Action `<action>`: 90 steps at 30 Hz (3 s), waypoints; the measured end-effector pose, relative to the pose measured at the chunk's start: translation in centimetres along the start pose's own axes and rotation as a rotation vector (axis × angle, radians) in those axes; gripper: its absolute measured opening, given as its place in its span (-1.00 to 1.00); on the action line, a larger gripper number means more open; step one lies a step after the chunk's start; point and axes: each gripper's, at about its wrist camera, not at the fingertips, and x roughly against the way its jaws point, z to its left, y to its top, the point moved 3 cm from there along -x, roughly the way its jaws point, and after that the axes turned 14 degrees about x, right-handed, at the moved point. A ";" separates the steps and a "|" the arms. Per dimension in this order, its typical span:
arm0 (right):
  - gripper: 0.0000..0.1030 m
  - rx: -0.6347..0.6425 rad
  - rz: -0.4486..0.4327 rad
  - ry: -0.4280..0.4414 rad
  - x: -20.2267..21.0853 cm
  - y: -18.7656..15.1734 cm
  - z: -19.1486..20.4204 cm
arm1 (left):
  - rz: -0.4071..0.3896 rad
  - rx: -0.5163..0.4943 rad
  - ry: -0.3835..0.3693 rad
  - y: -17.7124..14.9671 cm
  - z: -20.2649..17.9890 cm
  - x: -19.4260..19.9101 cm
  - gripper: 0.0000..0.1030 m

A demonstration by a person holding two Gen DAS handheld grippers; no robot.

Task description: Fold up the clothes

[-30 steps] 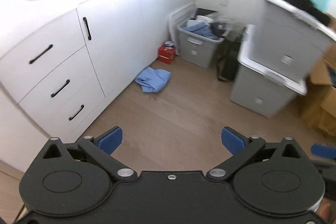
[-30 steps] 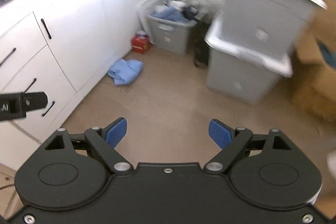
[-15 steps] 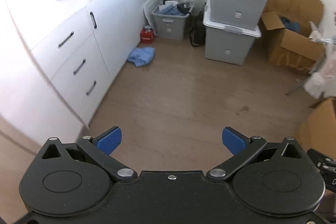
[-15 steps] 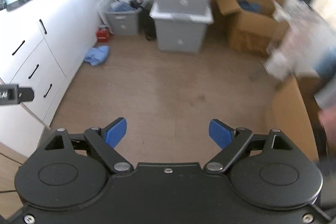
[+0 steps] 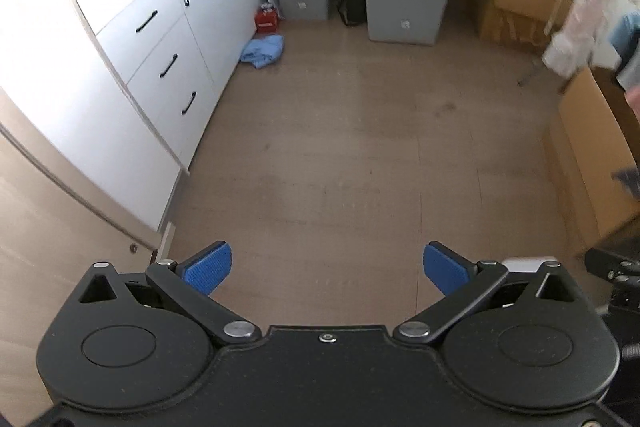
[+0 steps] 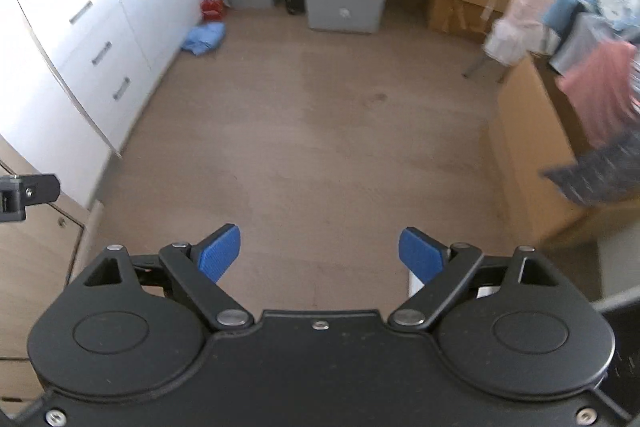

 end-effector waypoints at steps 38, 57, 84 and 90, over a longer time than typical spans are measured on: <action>0.77 -0.071 0.136 0.044 12.6 -24.6 23.0 | 0.229 -0.027 -0.019 -23.1 20.8 9.3 0.99; 0.77 -0.047 0.043 0.054 15.7 -23.7 25.1 | 0.156 -0.009 -0.044 -23.1 21.3 12.1 0.99; 0.77 -0.046 0.047 0.051 14.7 -23.0 24.2 | 0.133 -0.040 -0.042 -22.6 20.4 11.2 1.00; 0.77 -0.035 0.043 0.056 14.7 -22.7 24.3 | 0.144 -0.036 -0.047 -22.5 20.4 11.2 1.00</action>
